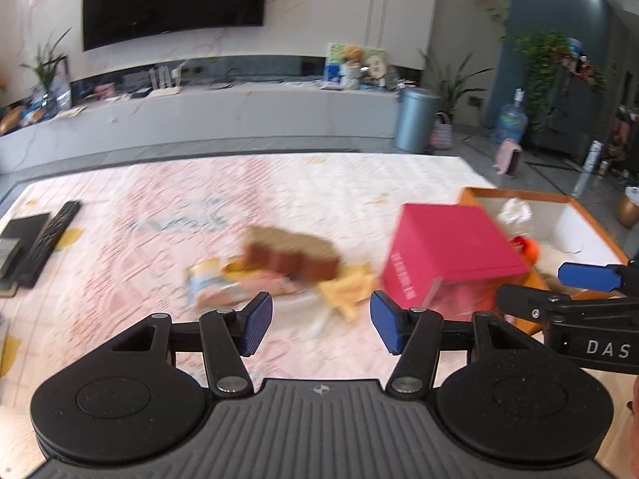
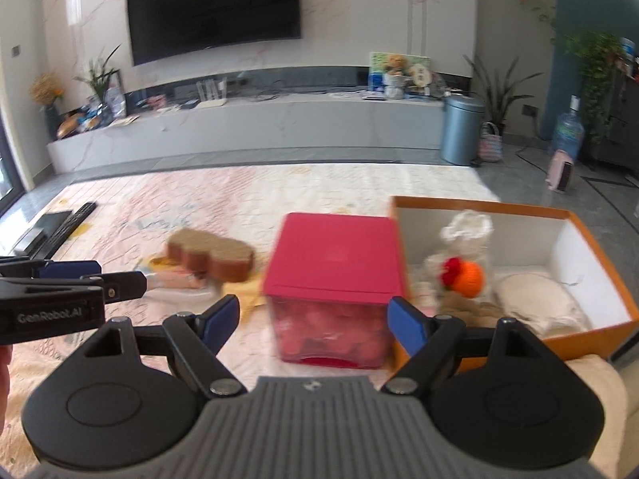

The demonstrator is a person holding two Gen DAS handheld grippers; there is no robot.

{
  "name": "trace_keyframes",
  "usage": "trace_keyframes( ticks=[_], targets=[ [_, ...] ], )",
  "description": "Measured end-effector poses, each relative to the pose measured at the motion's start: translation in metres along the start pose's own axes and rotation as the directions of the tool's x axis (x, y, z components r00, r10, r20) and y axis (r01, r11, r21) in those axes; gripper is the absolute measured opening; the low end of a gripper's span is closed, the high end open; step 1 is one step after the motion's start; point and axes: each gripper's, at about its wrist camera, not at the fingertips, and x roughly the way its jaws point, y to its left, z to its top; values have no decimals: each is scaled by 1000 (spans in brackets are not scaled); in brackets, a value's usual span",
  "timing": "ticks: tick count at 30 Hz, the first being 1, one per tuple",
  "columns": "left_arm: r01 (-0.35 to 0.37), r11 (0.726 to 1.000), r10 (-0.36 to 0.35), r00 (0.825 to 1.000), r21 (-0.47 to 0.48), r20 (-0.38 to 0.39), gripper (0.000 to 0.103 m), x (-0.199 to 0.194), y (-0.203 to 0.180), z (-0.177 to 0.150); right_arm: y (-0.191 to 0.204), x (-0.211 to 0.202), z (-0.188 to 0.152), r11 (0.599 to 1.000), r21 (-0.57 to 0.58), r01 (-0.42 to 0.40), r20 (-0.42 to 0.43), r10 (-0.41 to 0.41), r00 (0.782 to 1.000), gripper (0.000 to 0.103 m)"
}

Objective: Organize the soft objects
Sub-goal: 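Withdraw both tools from the box back over the bed, then grasp the brown sponge with the right tool while the left tool grasps the foil snack packet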

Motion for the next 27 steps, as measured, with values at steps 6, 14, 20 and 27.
trace_keyframes(
  ticks=[6, 14, 20, 27],
  targets=[
    [-47, 999, 46, 998, -26, -42, 67, 4, 35, -15, 39, 21, -1, 996, -71, -47, -25, 46, 999, 80],
    [-67, 995, 62, 995, -67, -75, 66, 13, 67, -22, 76, 52, 5, 981, -172, -85, -50, 78, 996, 79],
    [-40, 992, 29, 995, -121, -94, 63, 27, 86, -20, 87, 77, 12, 971, -217, -98, -75, 83, 994, 74],
    [-32, 989, 15, 993, -142, -117, 60, 52, 97, -7, 96, 113, 25, 952, -284, -115, -101, 90, 991, 70]
  ],
)
